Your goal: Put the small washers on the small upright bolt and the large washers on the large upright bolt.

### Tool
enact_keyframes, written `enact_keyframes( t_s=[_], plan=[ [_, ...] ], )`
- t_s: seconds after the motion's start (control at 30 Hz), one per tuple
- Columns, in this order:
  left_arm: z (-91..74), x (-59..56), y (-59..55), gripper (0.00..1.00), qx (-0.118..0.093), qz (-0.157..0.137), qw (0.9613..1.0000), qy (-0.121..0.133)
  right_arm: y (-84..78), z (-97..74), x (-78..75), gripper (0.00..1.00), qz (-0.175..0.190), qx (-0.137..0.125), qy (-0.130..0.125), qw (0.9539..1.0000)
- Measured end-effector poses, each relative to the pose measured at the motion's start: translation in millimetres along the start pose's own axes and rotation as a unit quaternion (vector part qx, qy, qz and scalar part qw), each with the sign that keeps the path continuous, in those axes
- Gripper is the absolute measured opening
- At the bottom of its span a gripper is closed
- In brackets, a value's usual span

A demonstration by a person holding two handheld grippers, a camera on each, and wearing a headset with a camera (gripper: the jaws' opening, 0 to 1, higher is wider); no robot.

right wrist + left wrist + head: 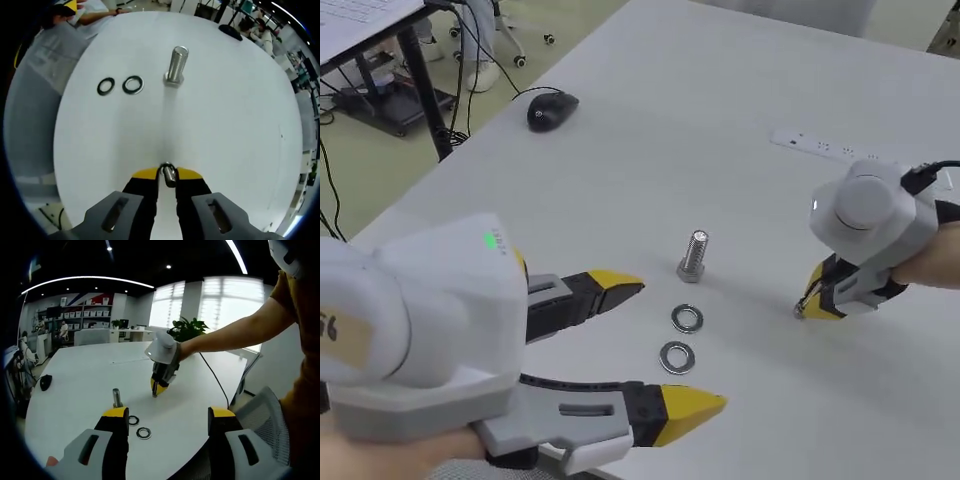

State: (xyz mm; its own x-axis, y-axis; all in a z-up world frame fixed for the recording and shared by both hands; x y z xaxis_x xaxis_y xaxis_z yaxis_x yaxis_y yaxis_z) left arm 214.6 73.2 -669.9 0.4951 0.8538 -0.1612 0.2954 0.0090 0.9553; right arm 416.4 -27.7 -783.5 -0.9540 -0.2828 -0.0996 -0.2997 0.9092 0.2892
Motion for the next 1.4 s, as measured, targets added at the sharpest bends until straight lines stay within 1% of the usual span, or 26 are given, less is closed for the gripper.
enact_keyframes(
  t_s=[0.17, 0.3, 0.4, 0.57, 0.73, 0.9, 1.03, 1.17, 1.23, 1.3, 1.4],
  plan=[
    [1.8, -0.6, -1.6, 0.63, 0.003, 0.000, 1.0000, -0.003, 0.2, -1.1, -1.2, 0.13, 0.005, -0.011, 0.002, 0.9999],
    [2.1, -0.5, -1.0, 0.63, 0.003, 0.000, 1.0000, -0.004, 0.0, -3.3, 0.3, 0.18, 0.011, -0.018, 0.002, 0.9998],
    [2.1, -0.3, -0.9, 0.63, 0.004, 0.001, 1.0000, -0.004, -2.0, -6.7, 0.2, 0.18, 0.009, -0.015, -0.002, 0.9998],
    [1.5, -1.7, 0.4, 0.63, 0.004, 0.006, 1.0000, -0.006, -6.6, -18.3, -0.1, 0.18, 0.022, -0.021, -0.015, 0.9994],
    [0.3, -4.9, 1.7, 0.63, 0.004, 0.012, 0.9999, -0.010, -12.6, -27.1, 7.3, 0.18, 0.030, -0.020, -0.022, 0.9991],
    [-1.4, -7.8, 3.0, 0.63, 0.004, 0.018, 0.9998, -0.013, -11.0, -34.1, 21.5, 0.18, 0.034, -0.026, -0.023, 0.9988],
    [-3.6, -11.2, 5.2, 0.63, 0.002, 0.024, 0.9996, -0.015, -3.7, -36.2, 36.7, 0.18, 0.031, -0.033, -0.018, 0.9988],
    [-6.6, -13.1, 5.7, 0.63, -0.001, 0.026, 0.9995, -0.015, 8.6, -35.3, 52.0, 0.18, 0.024, -0.042, -0.006, 0.9988],
    [-8.7, -14.2, 4.8, 0.63, 0.000, 0.028, 0.9995, -0.014, 18.0, -33.0, 59.4, 0.18, 0.014, -0.047, -0.001, 0.9988],
    [-11.2, -14.6, 4.1, 0.63, 0.000, 0.027, 0.9995, -0.014, 28.8, -28.0, 67.5, 0.18, 0.005, -0.053, 0.012, 0.9985],
    [-14.5, -14.3, 4.1, 0.63, -0.002, 0.027, 0.9996, -0.011, 45.1, -20.3, 73.9, 0.18, -0.010, -0.060, 0.021, 0.9979]
  ],
)
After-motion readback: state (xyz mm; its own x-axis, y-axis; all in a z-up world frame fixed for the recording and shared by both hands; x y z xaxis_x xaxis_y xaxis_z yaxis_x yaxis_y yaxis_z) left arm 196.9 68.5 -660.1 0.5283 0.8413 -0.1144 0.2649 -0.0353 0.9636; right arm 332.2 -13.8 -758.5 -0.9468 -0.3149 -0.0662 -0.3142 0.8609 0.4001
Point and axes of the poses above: the centre of the closed fingertips' face, and the gripper's own axes: z roughly forward along the fingers, x roughly to its left, y roughly out of its top, the point moved 3 cm from there along -z, roughly backward along the fingers, and after that the axes turned 4 degrees about -x, right-handed, at the moved point
